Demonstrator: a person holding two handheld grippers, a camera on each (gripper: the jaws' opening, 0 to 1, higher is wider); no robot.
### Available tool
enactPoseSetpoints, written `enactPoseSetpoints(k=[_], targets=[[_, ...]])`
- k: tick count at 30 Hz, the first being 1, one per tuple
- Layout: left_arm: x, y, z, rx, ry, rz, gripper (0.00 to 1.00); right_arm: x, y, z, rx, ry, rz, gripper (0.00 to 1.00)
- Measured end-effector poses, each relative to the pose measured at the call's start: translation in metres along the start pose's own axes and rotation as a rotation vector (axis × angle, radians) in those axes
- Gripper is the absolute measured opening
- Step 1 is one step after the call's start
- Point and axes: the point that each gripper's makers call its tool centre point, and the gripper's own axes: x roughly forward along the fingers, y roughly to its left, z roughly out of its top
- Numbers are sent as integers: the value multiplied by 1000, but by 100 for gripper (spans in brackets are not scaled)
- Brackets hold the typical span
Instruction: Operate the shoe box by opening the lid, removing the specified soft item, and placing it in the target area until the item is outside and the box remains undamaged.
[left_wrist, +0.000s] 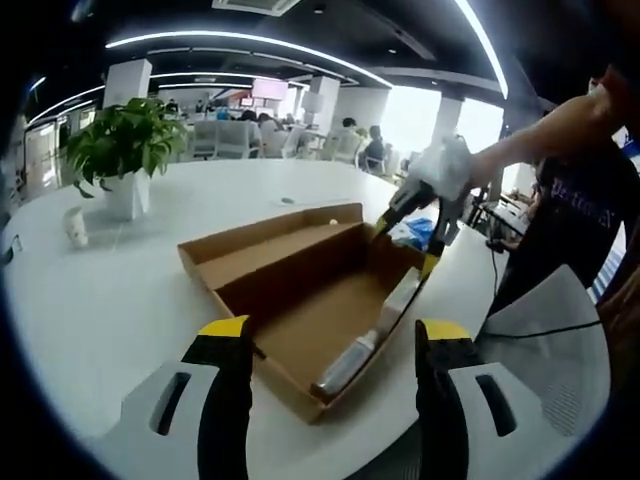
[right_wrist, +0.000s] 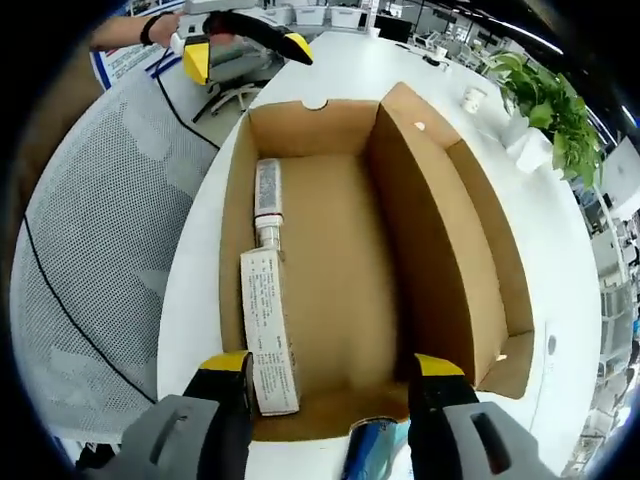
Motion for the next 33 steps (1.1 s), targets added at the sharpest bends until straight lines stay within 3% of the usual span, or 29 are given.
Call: enactPoseSetpoints(k=[4,16,21,33], targets=[[0,1,-1,-2,2,-1,65,4,1,3,-9,1,15,61],[1,-2,0,2,-1,-11,65,1,-5,7,-36,0,-28,59],[0,-2,-6,-2,11,-13,65,1,-1,15,18,-29,0,60],[-2,-2,-6,4,13,-14,65,17,10,23,-37,5,35,53]])
